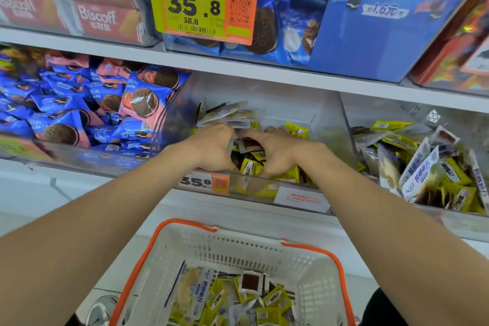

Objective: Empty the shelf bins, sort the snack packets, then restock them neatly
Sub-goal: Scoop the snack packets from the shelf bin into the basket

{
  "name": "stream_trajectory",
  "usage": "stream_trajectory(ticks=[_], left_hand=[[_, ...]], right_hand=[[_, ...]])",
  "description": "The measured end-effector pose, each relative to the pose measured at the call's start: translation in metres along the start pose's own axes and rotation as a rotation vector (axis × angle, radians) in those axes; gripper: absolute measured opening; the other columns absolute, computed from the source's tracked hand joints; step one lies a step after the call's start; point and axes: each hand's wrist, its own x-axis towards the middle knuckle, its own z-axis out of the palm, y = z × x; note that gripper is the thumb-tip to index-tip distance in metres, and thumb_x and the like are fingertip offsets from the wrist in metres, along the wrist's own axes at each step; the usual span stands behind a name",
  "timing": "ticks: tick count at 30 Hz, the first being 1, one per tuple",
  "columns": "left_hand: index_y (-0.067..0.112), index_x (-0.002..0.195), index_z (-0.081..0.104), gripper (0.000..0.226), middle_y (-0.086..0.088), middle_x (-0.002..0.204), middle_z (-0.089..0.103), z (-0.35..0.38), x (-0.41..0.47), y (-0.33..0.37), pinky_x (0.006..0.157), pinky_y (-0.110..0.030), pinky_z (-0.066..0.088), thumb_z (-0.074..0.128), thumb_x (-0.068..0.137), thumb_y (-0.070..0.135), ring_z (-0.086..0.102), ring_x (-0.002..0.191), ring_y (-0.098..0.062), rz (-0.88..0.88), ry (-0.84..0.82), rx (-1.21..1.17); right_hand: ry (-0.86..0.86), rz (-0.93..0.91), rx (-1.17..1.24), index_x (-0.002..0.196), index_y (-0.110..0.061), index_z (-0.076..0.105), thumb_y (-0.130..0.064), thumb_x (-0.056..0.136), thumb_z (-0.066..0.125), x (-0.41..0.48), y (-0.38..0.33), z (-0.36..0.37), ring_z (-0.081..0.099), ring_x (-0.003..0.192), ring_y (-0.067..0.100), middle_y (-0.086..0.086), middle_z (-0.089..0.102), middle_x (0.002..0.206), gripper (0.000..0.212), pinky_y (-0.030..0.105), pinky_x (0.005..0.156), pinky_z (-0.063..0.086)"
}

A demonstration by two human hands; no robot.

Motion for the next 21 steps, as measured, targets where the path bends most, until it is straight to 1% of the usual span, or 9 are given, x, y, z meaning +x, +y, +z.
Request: stream_trajectory(ticks=[2, 5, 6, 8, 10, 11, 14, 18, 21], left_hand=[[0.016, 0.115, 0.062, 0.059, -0.005, 0.118, 0.062, 0.000, -0.001, 0.000, 0.082, -0.031, 0.045, 0.094, 0.070, 0.039, 0.059, 0.116, -0.027, 0.016, 0.030, -0.020], [0.014, 0.135, 0.061, 0.075, -0.005, 0.131, 0.064, 0.002, -0.005, 0.001, 0.096, -0.035, 0.050, 0.093, 0.072, 0.042, 0.058, 0.121, -0.025, 0.077, 0.066, -0.044], [0.016, 0.138, 0.061, 0.077, -0.003, 0.133, 0.064, 0.002, -0.006, 0.000, 0.100, -0.035, 0.049, 0.092, 0.074, 0.044, 0.058, 0.122, -0.023, 0.100, 0.070, -0.077], [0.018, 0.139, 0.061, 0.076, 0.002, 0.133, 0.065, 0.002, -0.007, -0.002, 0.102, -0.036, 0.050, 0.090, 0.076, 0.048, 0.060, 0.122, -0.020, 0.139, 0.081, -0.145], [0.023, 0.129, 0.063, 0.063, 0.006, 0.124, 0.069, 0.003, -0.007, -0.002, 0.099, -0.039, 0.054, 0.088, 0.077, 0.050, 0.065, 0.115, -0.017, 0.173, 0.123, -0.205], [0.025, 0.122, 0.063, 0.055, 0.008, 0.120, 0.071, 0.004, -0.008, -0.001, 0.097, -0.039, 0.055, 0.088, 0.079, 0.048, 0.066, 0.111, -0.015, 0.200, 0.156, -0.249], [0.016, 0.120, 0.065, 0.040, 0.004, 0.114, 0.072, 0.004, -0.012, 0.003, 0.096, -0.042, 0.055, 0.084, 0.087, 0.029, 0.067, 0.107, -0.013, 0.228, 0.296, -0.399], [0.014, 0.113, 0.063, 0.023, 0.001, 0.109, 0.071, -0.002, -0.032, 0.008, 0.092, -0.049, 0.058, 0.075, 0.094, 0.007, 0.069, 0.106, -0.016, 0.241, 0.381, -0.531], [0.008, 0.110, 0.060, 0.020, -0.011, 0.105, 0.070, -0.015, -0.060, 0.021, 0.089, -0.053, 0.059, 0.070, 0.096, -0.002, 0.071, 0.101, -0.025, 0.304, 0.419, -0.692]], right_hand=[[0.081, -0.045, 0.030, 0.150, -0.052, 0.030, -0.049, 0.062, 0.091, 0.001, 0.005, 0.002, 0.053, 0.123, 0.031, 0.005, 0.056, 0.131, 0.106, 0.037, 0.093, 0.050], [0.174, -0.075, 0.059, 0.138, -0.053, 0.041, -0.047, 0.062, 0.084, -0.005, 0.010, 0.006, 0.060, 0.112, 0.027, 0.000, 0.066, 0.122, 0.088, 0.043, 0.091, 0.056], [0.213, -0.096, 0.075, 0.137, -0.051, 0.045, -0.047, 0.063, 0.083, -0.007, 0.011, 0.006, 0.061, 0.111, 0.026, 0.000, 0.068, 0.120, 0.083, 0.044, 0.091, 0.057], [0.301, -0.153, 0.113, 0.134, -0.042, 0.057, -0.038, 0.074, 0.082, -0.014, 0.015, 0.003, 0.064, 0.108, 0.025, -0.003, 0.072, 0.115, 0.065, 0.035, 0.092, 0.053], [0.420, -0.201, 0.189, 0.130, -0.033, 0.064, -0.029, 0.083, 0.080, -0.024, 0.016, -0.005, 0.066, 0.108, 0.021, -0.009, 0.074, 0.114, 0.050, 0.025, 0.091, 0.043], [0.475, -0.223, 0.243, 0.129, -0.032, 0.064, -0.028, 0.084, 0.079, -0.032, 0.015, -0.009, 0.067, 0.108, 0.017, -0.012, 0.073, 0.114, 0.048, 0.025, 0.095, 0.041], [0.611, -0.294, 0.371, 0.130, -0.030, 0.061, -0.031, 0.085, 0.081, -0.057, 0.010, -0.014, 0.067, 0.103, 0.005, -0.019, 0.071, 0.110, 0.049, 0.032, 0.102, 0.046], [0.744, -0.345, 0.381, 0.138, -0.030, 0.055, -0.034, 0.091, 0.080, -0.090, -0.009, -0.010, 0.068, 0.107, 0.001, -0.019, 0.070, 0.117, 0.054, 0.015, 0.101, 0.042], [0.878, -0.425, 0.425, 0.143, -0.025, 0.052, -0.025, 0.091, 0.082, -0.118, -0.023, -0.009, 0.070, 0.108, 0.008, -0.011, 0.070, 0.123, 0.060, 0.028, 0.095, 0.055]])
